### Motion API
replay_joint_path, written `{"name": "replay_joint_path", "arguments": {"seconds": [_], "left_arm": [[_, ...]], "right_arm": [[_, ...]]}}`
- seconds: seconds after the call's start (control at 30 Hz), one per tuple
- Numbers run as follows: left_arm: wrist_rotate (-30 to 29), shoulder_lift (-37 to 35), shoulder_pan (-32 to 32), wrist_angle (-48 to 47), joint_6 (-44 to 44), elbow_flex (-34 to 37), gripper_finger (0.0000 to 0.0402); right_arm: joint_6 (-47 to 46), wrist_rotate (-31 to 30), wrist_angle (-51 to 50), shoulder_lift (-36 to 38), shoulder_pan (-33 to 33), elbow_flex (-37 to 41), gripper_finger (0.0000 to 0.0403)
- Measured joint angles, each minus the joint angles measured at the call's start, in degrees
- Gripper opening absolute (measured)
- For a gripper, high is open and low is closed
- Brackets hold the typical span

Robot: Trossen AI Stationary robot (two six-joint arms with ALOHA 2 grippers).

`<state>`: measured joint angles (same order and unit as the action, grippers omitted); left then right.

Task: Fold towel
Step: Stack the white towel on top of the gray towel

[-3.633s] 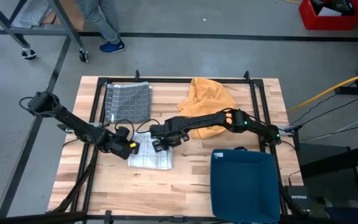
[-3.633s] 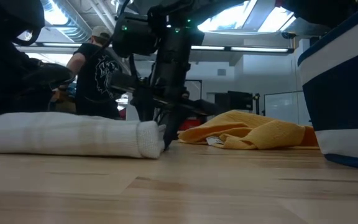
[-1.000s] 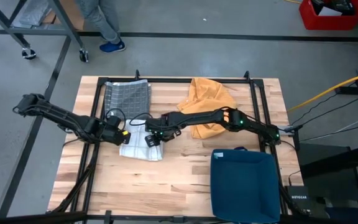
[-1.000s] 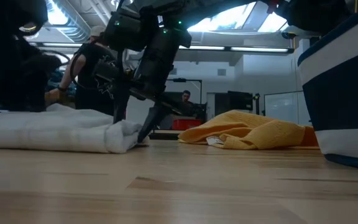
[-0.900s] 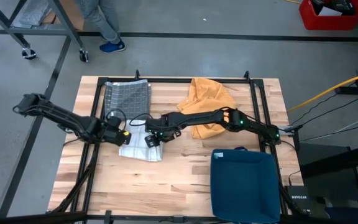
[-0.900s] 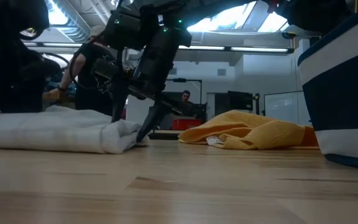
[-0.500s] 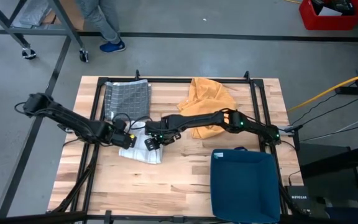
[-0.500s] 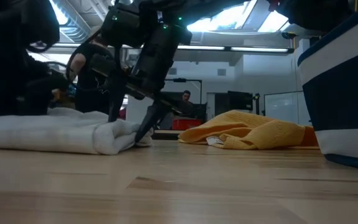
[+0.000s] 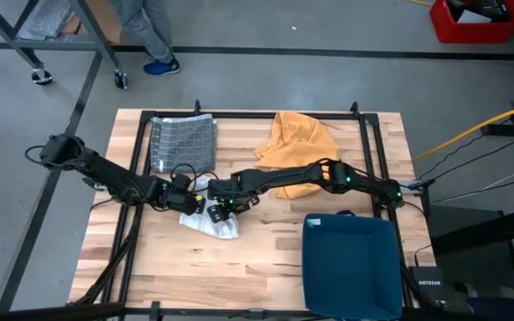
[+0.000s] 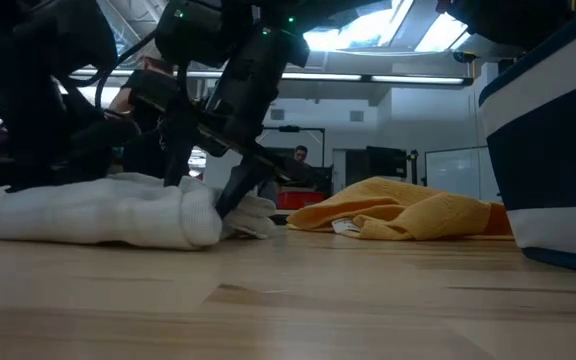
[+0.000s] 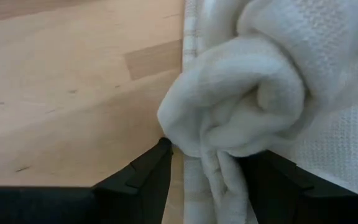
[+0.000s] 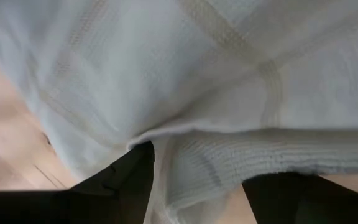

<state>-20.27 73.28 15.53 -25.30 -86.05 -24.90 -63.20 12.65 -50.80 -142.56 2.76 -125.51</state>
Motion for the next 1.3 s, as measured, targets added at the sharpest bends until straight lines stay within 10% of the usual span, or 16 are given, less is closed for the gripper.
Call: {"name": "replay_joint_path", "arguments": {"seconds": [0.5,0.8,1.3], "left_arm": [[1.1,0.0,0.0,1.3,8.3,0.1,0.0015],[3.3,-5.5,0.5,-0.1,8.7,0.1,0.001],[1.3,-18.9,-0.3,-1.2,12.8,-0.1,0.001]], "right_arm": [[0.1,-1.4,0.3,-0.2,0.4,0.0,0.0195],[1.2,-6.4,0.4,-0.3,1.0,0.0,0.0018],[3.5,-12.6,-0.5,-0.4,0.6,-7.3,0.0023]]}}
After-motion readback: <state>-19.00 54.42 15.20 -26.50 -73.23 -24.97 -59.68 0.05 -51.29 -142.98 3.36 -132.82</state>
